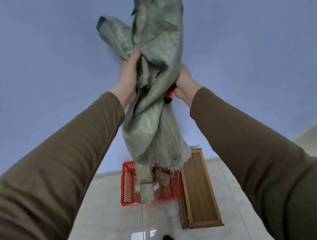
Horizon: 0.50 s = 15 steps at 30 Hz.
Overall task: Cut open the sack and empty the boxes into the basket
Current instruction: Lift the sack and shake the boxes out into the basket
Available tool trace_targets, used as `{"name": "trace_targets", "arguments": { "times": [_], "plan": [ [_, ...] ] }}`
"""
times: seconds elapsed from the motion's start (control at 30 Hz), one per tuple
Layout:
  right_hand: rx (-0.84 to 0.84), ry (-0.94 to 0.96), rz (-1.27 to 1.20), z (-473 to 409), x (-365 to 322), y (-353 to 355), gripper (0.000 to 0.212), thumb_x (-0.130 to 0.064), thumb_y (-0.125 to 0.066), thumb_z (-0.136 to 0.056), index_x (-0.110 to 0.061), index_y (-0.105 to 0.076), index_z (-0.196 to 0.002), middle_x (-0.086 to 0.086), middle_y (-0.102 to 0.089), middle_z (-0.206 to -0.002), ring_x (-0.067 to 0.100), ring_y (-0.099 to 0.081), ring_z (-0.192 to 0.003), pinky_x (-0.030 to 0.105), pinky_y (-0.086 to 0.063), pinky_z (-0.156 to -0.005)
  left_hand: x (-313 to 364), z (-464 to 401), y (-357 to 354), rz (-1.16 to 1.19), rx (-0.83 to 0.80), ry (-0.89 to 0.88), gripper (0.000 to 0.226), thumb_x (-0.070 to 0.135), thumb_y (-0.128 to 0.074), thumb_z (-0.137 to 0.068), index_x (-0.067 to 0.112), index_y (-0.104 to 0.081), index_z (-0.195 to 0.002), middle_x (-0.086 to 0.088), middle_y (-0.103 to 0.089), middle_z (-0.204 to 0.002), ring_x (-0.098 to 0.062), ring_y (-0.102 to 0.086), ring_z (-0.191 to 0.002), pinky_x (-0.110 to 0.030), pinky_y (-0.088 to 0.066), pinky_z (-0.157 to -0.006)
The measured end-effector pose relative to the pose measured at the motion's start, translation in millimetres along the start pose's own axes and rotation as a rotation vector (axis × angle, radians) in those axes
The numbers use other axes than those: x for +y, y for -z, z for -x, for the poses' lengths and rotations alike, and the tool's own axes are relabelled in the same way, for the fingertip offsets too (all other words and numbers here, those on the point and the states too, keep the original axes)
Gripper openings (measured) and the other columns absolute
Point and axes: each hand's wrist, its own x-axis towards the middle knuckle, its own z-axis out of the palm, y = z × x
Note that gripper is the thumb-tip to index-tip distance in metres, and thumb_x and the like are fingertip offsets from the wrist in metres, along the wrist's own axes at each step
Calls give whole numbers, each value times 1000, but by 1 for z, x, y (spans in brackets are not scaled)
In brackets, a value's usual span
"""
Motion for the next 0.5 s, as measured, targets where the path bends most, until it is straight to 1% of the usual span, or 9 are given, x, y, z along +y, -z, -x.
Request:
{"name": "trace_targets", "arguments": {
  "times": [0.07,0.13,0.2,0.27,0.33,0.4,0.43,0.47,0.5],
  "plan": [
    [-103,-30,-12,6,-2,-4,35,-13,-38,-109,-4,-68,-94,9,-73,-77,23,-70,-74,38,-63,-77,-4,11,-8,-145,-110,-75,66,34,-64,-102,16,-29,-155,-7,-55,-153,-20,-61,-136,-40,-51,-114],
    [-155,-49,6,14,-12,-13,32,-9,-37,-109,-6,-61,-89,11,-69,-81,21,-66,-74,40,-58,-80,-3,14,-11,-344,-102,-185,68,23,-74,-95,12,-36,-150,-6,-61,-146,-15,-63,-132,-36,-51,-113],
    [-188,4,-27,19,-28,-27,31,-3,-37,-109,-2,-60,-88,15,-66,-80,24,-63,-72,37,-55,-73,8,9,-14,-412,59,-301,56,8,-77,-89,5,-54,-140,-7,-72,-132,-16,-69,-123,-37,-54,-109],
    [-251,97,-41,18,-50,-38,27,0,-40,-108,-1,-63,-93,15,-72,-78,22,-70,-68,35,-60,-67,32,-4,-16,-391,197,-403,40,1,-70,-86,-1,-69,-127,-12,-77,-121,-22,-72,-118,-43,-56,-105],
    [-271,220,-40,15,-73,-45,19,-2,-44,-108,0,-63,-106,13,-75,-86,22,-72,-71,36,-62,-69,60,-19,-17,-340,343,-480,31,5,-64,-82,5,-76,-111,-11,-81,-110,-18,-76,-107,-39,-60,-97],
    [-243,295,9,13,-78,-42,17,-10,-47,-110,-6,-62,-115,9,-72,-98,22,-69,-76,34,-60,-71,77,-27,-16,-298,473,-554,31,10,-60,-81,10,-75,-109,-8,-80,-109,-13,-75,-104,-33,-60,-95],
    [-222,273,54,15,-70,-37,17,-11,-46,-111,-9,-62,-115,7,-70,-99,20,-68,-78,33,-59,-71,71,-27,-15,-339,479,-525,34,10,-60,-85,7,-73,-116,-9,-78,-115,-16,-73,-111,-34,-58,-100],
    [-202,193,119,18,-54,-28,18,-8,-45,-110,-10,-62,-112,7,-70,-96,19,-68,-78,33,-60,-72,55,-17,-15,-425,391,-443,36,10,-60,-92,4,-69,-126,-11,-75,-125,-20,-69,-121,-37,-55,-106],
    [-204,103,222,22,-33,-19,19,-6,-44,-110,-10,-63,-108,8,-70,-94,16,-70,-76,31,-60,-71,28,-3,-14,-590,211,-296,36,11,-59,-99,3,-66,-133,-13,-71,-134,-24,-64,-130,-41,-51,-111]
  ]
}}
